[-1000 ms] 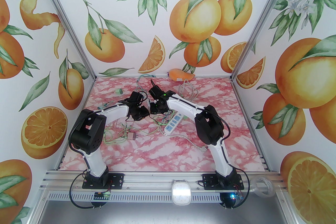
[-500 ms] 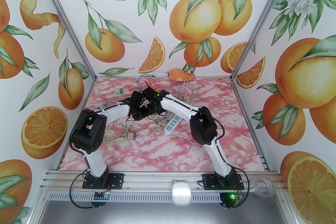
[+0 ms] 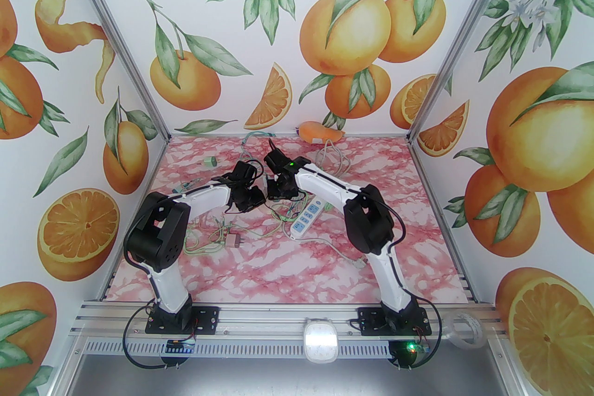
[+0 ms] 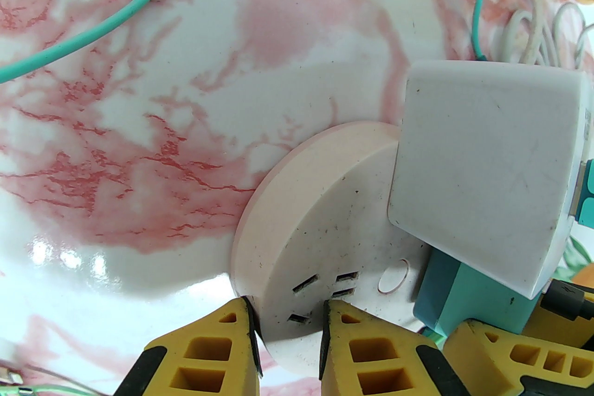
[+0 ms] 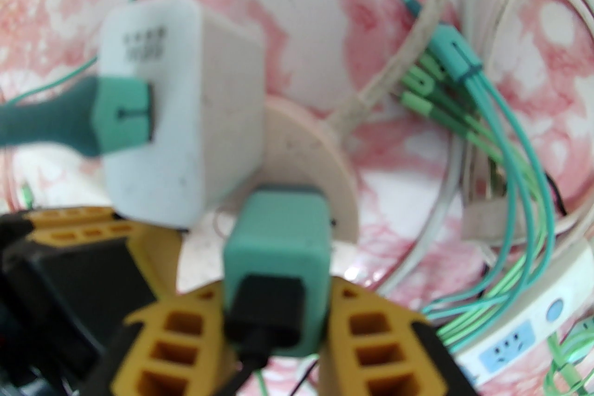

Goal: Pull the plug off the socket

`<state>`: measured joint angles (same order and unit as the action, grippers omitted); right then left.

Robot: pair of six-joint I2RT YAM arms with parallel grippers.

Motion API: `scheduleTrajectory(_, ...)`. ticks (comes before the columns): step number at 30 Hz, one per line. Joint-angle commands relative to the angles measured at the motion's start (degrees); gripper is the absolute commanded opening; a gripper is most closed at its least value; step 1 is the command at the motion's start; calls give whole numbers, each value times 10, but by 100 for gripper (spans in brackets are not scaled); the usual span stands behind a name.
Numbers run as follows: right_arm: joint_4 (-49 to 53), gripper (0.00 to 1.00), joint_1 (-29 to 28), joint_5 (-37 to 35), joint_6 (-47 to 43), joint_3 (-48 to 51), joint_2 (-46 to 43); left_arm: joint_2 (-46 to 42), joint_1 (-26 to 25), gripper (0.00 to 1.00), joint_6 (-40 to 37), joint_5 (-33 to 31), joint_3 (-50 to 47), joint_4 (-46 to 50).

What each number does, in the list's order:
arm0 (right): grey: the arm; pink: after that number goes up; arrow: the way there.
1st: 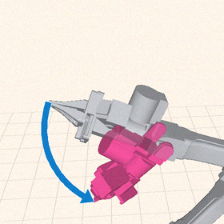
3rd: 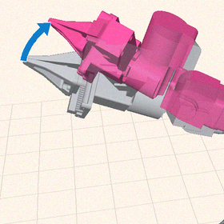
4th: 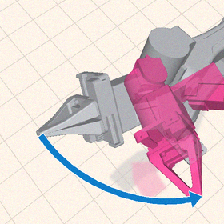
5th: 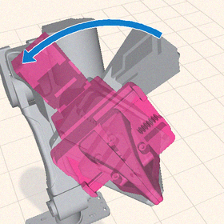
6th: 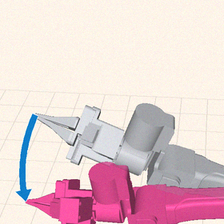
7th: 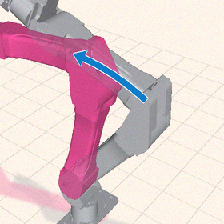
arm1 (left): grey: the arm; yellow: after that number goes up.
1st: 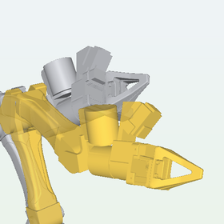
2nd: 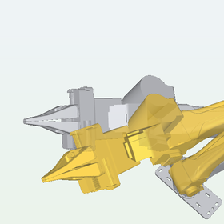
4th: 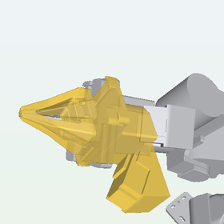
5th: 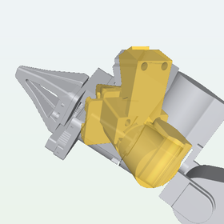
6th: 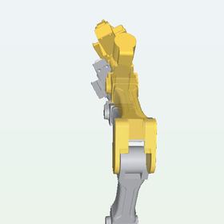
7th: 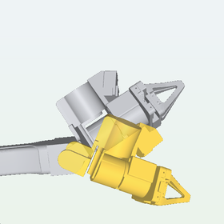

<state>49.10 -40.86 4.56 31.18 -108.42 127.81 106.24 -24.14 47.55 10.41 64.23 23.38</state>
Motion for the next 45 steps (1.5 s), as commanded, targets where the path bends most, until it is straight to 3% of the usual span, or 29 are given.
scheduleTrajectory(1,-29,28,-43,79,7,-34,0,101,-33,23,-11,-1,-54,69)
scheduleTrajectory(12,88,28,-130,31,-16,-190,99,110,-42,23,-14,-1,-45,73)
scheduleTrajectory(16,78,28,-116,33,-17,-175,83,110,-42,23,-14,-1,-48,72)
scheduleTrajectory(24,-13,28,-29,100,24,-60,-3,110,-42,23,-13,-1,-53,69)
scheduleTrajectory(30,-26,28,-15,112,33,-37,-20,112,-43,23,-13,0,-53,68)
scheduleTrajectory(41,115,28,-104,5,-13,-196,73,122,-44,23,-16,5,-45,68)
scheduleTrajectory(45,125,28,-125,9,-13,-210,96,125,-46,23,-17,5,-40,70)
